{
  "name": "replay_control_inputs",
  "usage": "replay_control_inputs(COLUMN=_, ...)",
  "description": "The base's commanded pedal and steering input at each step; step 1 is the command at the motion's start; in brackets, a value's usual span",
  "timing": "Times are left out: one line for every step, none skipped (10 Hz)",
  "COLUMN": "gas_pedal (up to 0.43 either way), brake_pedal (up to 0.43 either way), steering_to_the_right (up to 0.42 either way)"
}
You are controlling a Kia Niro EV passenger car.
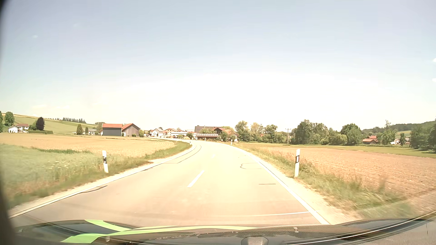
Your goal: Follow the waypoints while adhering to traffic rules and regulations
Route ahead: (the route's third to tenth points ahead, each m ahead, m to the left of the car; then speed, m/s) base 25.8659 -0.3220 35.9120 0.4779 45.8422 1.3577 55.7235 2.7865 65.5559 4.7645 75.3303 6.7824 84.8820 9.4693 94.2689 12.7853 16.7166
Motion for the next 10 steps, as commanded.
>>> replay_control_inputs(gas_pedal=0.189, brake_pedal=0.000, steering_to_the_right=-0.007)
replay_control_inputs(gas_pedal=0.189, brake_pedal=0.000, steering_to_the_right=-0.007)
replay_control_inputs(gas_pedal=0.189, brake_pedal=0.000, steering_to_the_right=-0.007)
replay_control_inputs(gas_pedal=0.189, brake_pedal=0.000, steering_to_the_right=-0.007)
replay_control_inputs(gas_pedal=0.177, brake_pedal=0.000, steering_to_the_right=-0.008)
replay_control_inputs(gas_pedal=0.150, brake_pedal=0.000, steering_to_the_right=-0.010)
replay_control_inputs(gas_pedal=0.150, brake_pedal=0.000, steering_to_the_right=-0.012)
replay_control_inputs(gas_pedal=0.150, brake_pedal=0.000, steering_to_the_right=-0.014)
replay_control_inputs(gas_pedal=0.150, brake_pedal=0.000, steering_to_the_right=-0.014)
replay_control_inputs(gas_pedal=0.157, brake_pedal=0.000, steering_to_the_right=-0.014)
